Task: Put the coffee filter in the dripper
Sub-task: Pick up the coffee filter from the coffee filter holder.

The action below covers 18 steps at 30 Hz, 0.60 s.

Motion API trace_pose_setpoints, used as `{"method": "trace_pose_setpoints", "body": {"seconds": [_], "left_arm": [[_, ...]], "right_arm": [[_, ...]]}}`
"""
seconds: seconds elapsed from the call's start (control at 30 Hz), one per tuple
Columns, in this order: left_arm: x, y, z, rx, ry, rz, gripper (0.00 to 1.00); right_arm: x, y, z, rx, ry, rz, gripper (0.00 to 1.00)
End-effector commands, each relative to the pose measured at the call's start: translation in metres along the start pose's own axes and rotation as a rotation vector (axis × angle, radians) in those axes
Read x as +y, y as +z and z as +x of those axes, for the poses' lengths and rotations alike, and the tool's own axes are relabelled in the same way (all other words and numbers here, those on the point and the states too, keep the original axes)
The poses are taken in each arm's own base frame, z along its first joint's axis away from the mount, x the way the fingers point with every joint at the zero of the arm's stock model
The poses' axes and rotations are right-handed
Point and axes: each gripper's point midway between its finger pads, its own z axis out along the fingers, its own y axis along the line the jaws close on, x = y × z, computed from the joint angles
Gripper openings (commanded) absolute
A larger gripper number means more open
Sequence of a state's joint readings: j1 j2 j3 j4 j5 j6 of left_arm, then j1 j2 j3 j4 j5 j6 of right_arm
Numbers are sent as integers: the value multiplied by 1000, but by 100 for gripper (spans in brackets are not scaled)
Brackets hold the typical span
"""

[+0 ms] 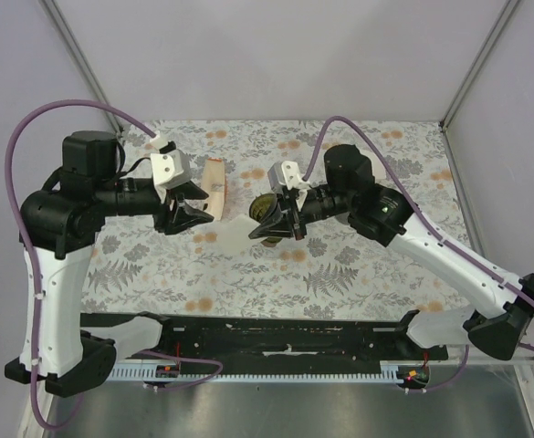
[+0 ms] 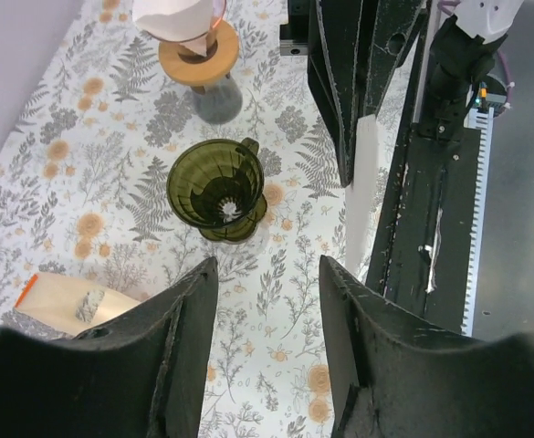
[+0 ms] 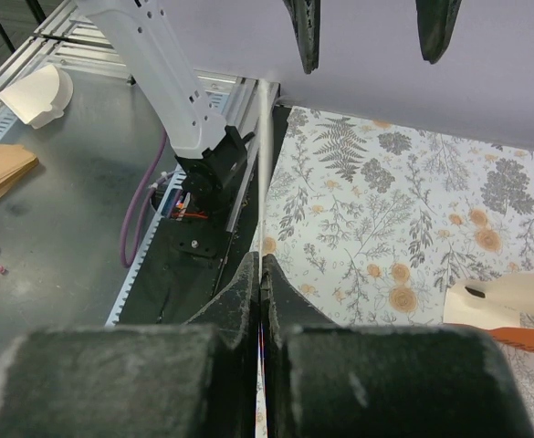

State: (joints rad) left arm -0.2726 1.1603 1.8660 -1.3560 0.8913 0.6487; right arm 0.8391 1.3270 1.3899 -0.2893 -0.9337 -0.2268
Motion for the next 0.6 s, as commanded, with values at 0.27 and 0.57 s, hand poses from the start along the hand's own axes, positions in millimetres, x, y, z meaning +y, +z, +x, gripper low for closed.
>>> {"method": "trace_pose_setpoints", "body": {"seconds": [0.27, 0.57], "left_arm": [[-46, -1, -1, -61, -47, 205, 46], [-52, 3, 6, -62, -69, 241, 48]], "right_arm": [[1, -9, -9, -2, -51, 36, 0], [-11, -11, -8, 12, -30, 83, 0]]}}
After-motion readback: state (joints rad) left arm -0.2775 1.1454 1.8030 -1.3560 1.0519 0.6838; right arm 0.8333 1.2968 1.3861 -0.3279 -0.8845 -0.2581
